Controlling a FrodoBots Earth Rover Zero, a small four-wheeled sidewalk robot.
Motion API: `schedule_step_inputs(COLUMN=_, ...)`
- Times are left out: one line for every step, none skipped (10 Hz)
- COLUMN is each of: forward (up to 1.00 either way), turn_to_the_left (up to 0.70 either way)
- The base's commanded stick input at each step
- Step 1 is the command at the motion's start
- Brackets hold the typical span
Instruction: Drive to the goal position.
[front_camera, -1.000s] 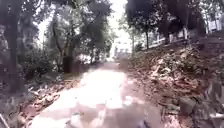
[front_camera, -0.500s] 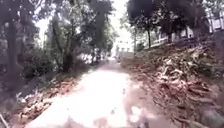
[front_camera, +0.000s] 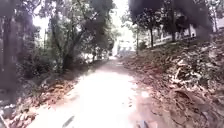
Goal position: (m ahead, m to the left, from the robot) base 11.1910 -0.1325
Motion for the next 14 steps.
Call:
schedule_step_inputs(forward=0.85, turn_to_the_left=0.0)
schedule_step_inputs(forward=0.85, turn_to_the_left=-0.1)
schedule_step_inputs(forward=0.85, turn_to_the_left=-0.23)
schedule_step_inputs(forward=0.85, turn_to_the_left=-0.25)
schedule_step_inputs(forward=0.85, turn_to_the_left=-0.09)
schedule_step_inputs(forward=0.85, turn_to_the_left=0.0)
schedule_step_inputs(forward=0.85, turn_to_the_left=0.0)
schedule_step_inputs(forward=0.85, turn_to_the_left=0.0)
schedule_step_inputs(forward=0.85, turn_to_the_left=0.0)
schedule_step_inputs(forward=0.85, turn_to_the_left=0.0)
schedule_step_inputs(forward=0.85, turn_to_the_left=-0.02)
schedule_step_inputs(forward=0.85, turn_to_the_left=-0.07)
schedule_step_inputs(forward=0.85, turn_to_the_left=-0.24)
schedule_step_inputs(forward=0.85, turn_to_the_left=-0.24)
